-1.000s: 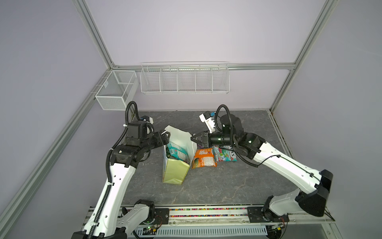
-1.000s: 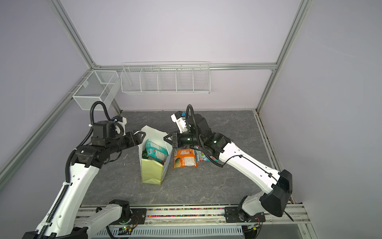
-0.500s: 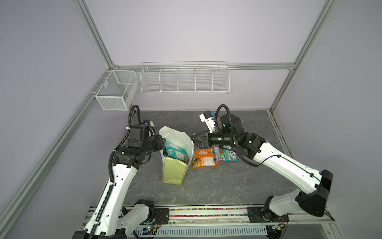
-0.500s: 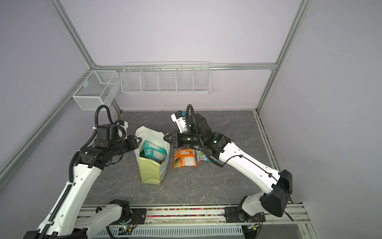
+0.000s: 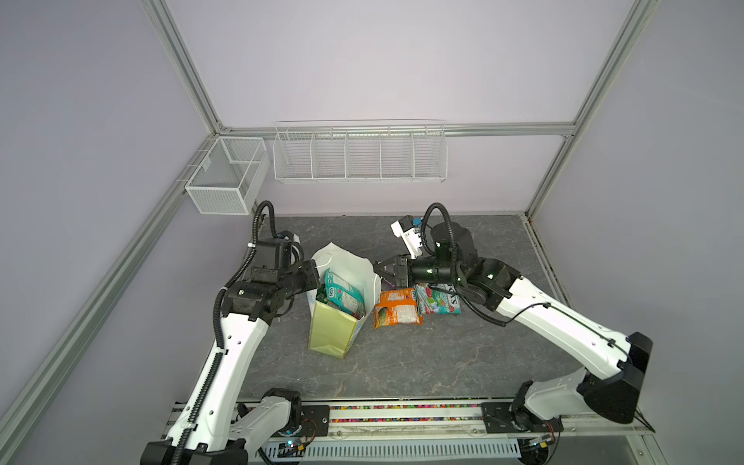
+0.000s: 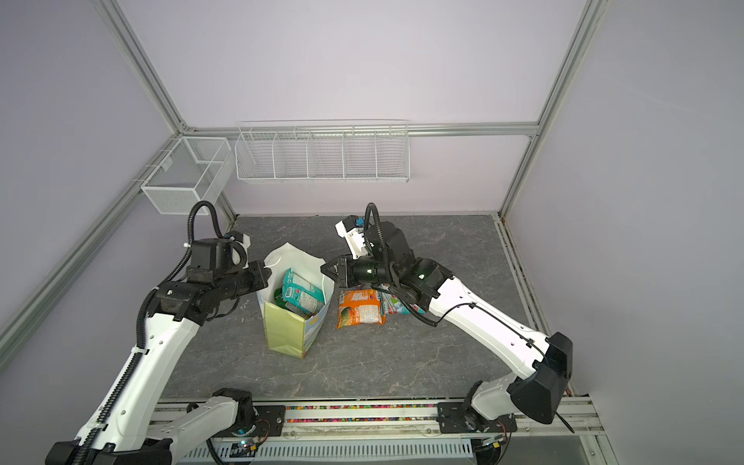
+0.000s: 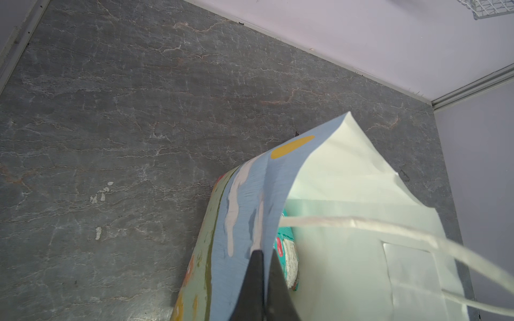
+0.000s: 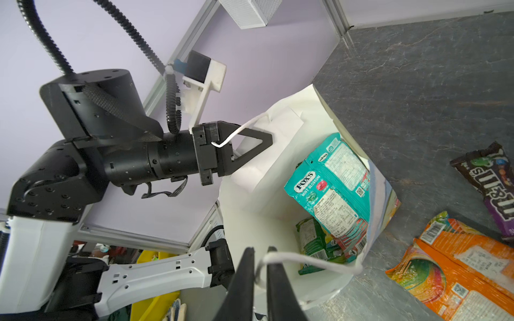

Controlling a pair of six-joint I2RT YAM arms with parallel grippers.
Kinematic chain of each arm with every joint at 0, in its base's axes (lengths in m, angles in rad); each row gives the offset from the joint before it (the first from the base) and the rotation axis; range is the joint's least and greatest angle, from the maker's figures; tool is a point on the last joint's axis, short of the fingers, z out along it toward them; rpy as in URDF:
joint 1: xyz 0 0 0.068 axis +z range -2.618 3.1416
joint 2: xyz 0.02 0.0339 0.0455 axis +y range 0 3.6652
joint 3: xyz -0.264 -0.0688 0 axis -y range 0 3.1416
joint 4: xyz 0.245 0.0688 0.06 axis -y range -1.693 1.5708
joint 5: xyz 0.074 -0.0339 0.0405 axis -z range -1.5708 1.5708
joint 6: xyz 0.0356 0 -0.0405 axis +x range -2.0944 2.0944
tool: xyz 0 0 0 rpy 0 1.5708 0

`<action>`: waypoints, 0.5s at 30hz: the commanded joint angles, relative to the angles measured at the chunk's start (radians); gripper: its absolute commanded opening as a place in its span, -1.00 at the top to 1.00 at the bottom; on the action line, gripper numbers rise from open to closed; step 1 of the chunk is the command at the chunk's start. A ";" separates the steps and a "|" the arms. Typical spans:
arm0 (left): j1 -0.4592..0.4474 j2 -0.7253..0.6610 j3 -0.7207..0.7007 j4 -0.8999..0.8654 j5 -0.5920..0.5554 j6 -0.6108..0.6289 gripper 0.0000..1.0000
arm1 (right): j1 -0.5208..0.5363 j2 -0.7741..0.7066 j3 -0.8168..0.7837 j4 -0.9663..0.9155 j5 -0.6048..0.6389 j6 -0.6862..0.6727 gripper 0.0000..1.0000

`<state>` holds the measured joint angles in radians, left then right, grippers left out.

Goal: Place the snacks into the paper bag
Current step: Shake the paper bag at the middle-left of the table.

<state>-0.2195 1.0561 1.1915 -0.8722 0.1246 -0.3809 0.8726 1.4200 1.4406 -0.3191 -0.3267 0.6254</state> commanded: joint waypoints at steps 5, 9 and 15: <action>0.008 0.007 0.047 0.024 0.012 0.003 1.00 | 0.003 -0.096 -0.041 -0.054 0.050 -0.044 -0.27; 0.009 -0.003 0.021 0.039 0.023 -0.001 1.00 | 0.002 -0.140 -0.062 -0.093 0.086 -0.056 -0.57; 0.015 -0.022 -0.001 0.058 0.051 -0.013 1.00 | -0.009 -0.210 -0.079 -0.184 0.166 -0.086 -0.79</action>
<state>-0.2134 1.0618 1.1942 -0.8604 0.1455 -0.3817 0.8715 1.2526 1.3823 -0.4381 -0.2211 0.5674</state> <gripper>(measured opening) 0.047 0.886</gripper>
